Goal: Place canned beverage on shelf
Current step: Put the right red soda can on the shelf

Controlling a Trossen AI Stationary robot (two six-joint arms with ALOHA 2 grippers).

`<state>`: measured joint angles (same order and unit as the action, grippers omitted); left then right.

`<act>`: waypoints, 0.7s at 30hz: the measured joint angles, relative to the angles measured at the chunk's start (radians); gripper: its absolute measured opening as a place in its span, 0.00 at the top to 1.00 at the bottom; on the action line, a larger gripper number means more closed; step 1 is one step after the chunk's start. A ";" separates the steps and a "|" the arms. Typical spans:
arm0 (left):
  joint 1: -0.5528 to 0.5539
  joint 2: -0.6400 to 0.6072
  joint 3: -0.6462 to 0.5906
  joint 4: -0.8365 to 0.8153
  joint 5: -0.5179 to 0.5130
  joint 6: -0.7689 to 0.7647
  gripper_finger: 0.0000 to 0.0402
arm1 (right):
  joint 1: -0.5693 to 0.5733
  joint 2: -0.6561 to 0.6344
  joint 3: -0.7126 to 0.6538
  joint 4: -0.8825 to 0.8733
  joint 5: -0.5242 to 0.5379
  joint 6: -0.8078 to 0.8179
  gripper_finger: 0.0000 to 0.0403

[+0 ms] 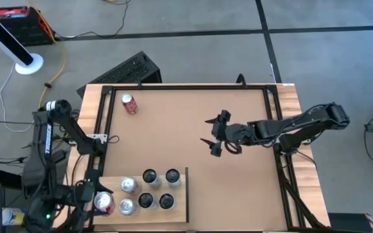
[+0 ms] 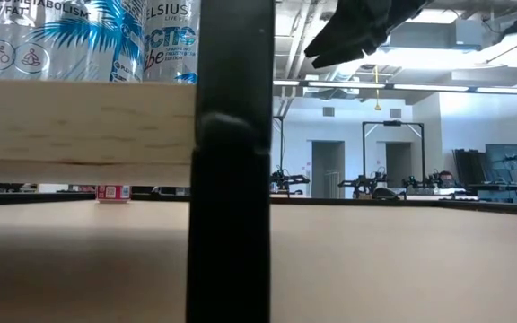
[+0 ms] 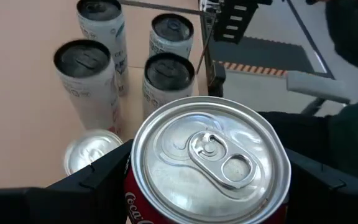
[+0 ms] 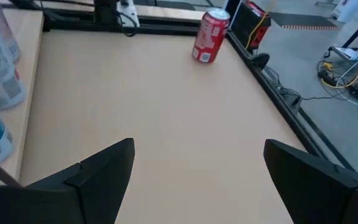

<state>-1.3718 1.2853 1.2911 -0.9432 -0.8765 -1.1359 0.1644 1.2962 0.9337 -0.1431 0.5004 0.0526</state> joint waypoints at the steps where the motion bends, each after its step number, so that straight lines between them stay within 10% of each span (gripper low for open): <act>1: -0.011 0.015 -0.001 -0.009 0.002 -0.024 0.30 | 0.002 0.002 0.000 -0.002 -0.001 0.000 0.05; 12: -0.051 0.072 0.000 -0.178 -0.019 -0.255 0.30 | 0.013 0.063 0.000 0.024 -0.001 0.003 0.05; 21: 0.029 -0.067 -0.001 -0.257 0.061 -0.066 0.30 | -0.011 0.073 0.001 0.027 -0.005 0.000 0.05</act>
<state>-1.3428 1.2182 1.2900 -1.2005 -0.8153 -1.2015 0.1532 1.3689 0.9348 -0.1165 0.4953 0.0525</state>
